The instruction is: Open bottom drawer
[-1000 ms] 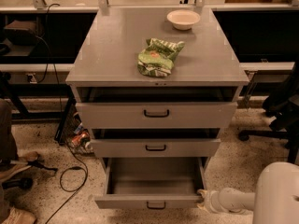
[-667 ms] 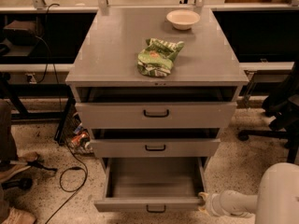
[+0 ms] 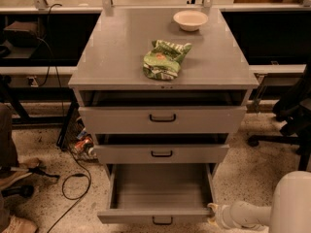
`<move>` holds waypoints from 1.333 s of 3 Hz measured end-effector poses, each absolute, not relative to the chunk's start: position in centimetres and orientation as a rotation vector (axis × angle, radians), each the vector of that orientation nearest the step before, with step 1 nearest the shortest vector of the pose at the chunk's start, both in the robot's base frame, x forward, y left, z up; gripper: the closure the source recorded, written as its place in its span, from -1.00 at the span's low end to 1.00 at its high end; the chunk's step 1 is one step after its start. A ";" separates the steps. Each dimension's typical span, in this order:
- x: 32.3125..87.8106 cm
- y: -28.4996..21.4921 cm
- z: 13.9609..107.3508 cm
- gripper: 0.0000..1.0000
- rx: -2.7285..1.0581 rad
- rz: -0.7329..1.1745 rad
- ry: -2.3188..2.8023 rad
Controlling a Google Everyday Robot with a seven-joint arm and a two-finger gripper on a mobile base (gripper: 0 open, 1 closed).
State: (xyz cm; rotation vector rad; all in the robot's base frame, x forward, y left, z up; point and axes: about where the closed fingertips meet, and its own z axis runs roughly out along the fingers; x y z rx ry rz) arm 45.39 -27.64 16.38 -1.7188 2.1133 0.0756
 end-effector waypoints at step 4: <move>45.0 -28.7 19.9 -0.36 -1.687 0.054 2.092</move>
Offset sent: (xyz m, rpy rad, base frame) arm -0.0154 -0.0038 0.0014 -0.0008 0.0140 -0.0224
